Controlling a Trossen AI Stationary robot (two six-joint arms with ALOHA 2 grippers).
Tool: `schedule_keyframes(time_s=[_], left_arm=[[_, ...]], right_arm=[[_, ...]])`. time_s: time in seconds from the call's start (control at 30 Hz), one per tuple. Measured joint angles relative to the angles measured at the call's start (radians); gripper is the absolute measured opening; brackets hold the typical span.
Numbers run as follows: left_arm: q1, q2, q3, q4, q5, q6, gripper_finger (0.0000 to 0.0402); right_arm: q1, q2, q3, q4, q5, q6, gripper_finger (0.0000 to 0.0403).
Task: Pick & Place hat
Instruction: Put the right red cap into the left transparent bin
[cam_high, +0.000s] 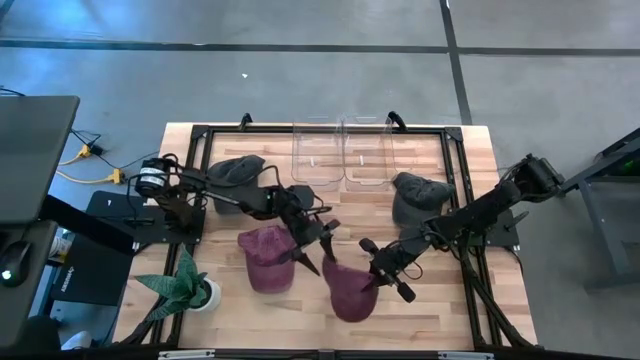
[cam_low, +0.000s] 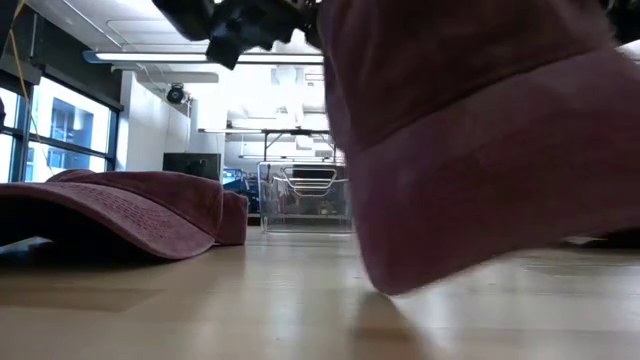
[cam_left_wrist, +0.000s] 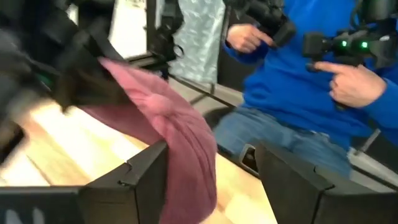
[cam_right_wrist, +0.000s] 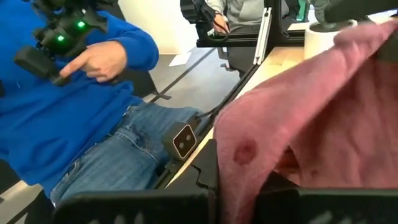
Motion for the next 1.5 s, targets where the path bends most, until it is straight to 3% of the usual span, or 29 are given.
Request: schedule_keyframes(time_s=[0.33,0.73,0.9,1.23,1.4,1.5], left_arm=[[-0.008,0.033,0.124,-0.229,-0.101,-0.033,0.0228],[-0.008,0.031,0.138,-0.202,-0.131,-0.028,0.0228],[-0.008,0.031,0.138,-0.202,-0.232,-0.028,0.0228],[-0.008,0.032,0.138,-0.215,-0.181,-0.099,0.0228],[-0.017,0.104,0.134,-0.159,-0.123,-0.144,0.0227],[-0.025,0.14,0.144,-0.039,-0.094,-0.157,0.0227]], right_arm=[[0.0,0.0,0.0,-0.017,0.02,0.001,0.0005],[0.0,0.0,0.0,-0.015,0.023,-0.01,0.0002],[0.0,0.0,0.0,-0.015,0.023,-0.025,0.0006],[0.0,0.0,0.0,-0.015,0.023,-0.025,0.0007],[0.0,0.0,0.0,-0.015,0.033,-0.025,0.0004],[0.0,0.0,0.0,-0.022,0.042,-0.025,0.0007]])
